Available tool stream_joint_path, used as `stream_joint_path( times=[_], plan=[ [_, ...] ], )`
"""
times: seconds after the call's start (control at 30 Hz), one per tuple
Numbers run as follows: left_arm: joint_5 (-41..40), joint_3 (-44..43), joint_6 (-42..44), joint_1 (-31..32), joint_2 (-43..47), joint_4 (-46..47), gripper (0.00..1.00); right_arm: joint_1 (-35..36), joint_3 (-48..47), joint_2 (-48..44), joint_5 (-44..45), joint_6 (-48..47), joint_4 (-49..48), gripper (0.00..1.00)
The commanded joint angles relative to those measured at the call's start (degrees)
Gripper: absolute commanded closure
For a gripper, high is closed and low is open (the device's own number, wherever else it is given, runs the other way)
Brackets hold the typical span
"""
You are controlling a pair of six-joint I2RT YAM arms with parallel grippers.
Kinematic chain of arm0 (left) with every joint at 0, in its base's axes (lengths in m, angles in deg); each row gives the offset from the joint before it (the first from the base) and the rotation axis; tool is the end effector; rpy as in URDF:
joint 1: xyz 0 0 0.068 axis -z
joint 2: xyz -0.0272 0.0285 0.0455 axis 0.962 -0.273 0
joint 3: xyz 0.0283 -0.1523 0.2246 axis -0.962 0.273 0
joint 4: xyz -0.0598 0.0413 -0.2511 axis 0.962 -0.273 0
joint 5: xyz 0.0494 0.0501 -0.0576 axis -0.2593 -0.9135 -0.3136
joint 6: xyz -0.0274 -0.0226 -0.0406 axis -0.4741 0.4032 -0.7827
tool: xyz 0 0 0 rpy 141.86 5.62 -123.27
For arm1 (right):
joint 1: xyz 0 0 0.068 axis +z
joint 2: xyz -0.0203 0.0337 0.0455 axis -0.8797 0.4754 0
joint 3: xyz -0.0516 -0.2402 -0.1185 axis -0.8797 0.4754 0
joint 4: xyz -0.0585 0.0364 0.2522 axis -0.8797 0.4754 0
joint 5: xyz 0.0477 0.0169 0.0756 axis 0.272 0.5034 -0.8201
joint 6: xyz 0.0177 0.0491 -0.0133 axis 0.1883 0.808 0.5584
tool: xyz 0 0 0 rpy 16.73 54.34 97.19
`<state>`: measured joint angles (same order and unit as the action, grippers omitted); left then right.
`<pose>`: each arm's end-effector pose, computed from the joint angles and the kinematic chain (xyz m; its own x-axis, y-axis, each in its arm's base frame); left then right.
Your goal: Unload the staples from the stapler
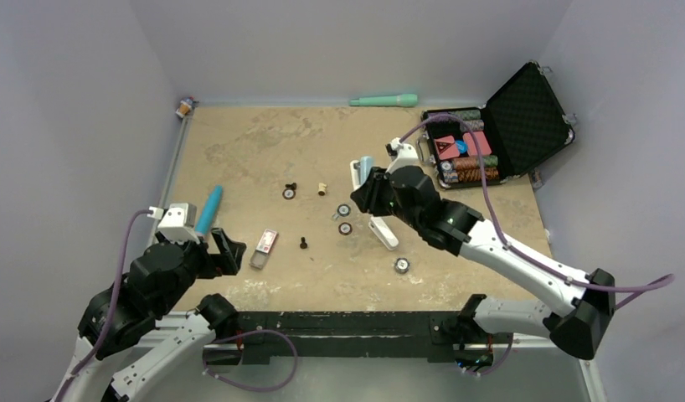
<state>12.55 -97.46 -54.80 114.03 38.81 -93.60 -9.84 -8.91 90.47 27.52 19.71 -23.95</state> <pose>0.0250 -0.0034 0.3472 -0.5009 -0.2505 -0.8285 0.0803 0.9396 -0.3327 0.1642 0.1935 0.3414 -0.5770 0.2725 -0.7700 -0.3151 0.7955 0.5176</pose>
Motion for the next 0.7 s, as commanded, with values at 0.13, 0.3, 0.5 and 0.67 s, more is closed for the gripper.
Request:
stream_joint_path(
  times=[0.13, 0.3, 0.5, 0.67],
  plan=[
    [-4.3, 2.5, 2.6, 0.1, -0.7, 4.9, 0.00, -12.4, -10.1, 13.5, -1.7, -12.9, 4.4, 1.00],
    [-4.0, 2.7, 3.2, 0.1, -0.6, 4.5, 0.00, -15.6, -14.0, 20.9, -1.5, -15.8, 3.9, 1.00],
    [-2.2, 3.2, 3.9, 0.0, -1.8, 5.2, 0.00, -18.9, -18.7, 29.1, -1.1, -18.5, 4.8, 1.00],
    [-1.9, 3.1, 4.1, 0.0, -3.1, 5.2, 0.01, -21.4, -23.8, 37.0, -2.7, -20.2, 7.2, 1.00]
  ],
)
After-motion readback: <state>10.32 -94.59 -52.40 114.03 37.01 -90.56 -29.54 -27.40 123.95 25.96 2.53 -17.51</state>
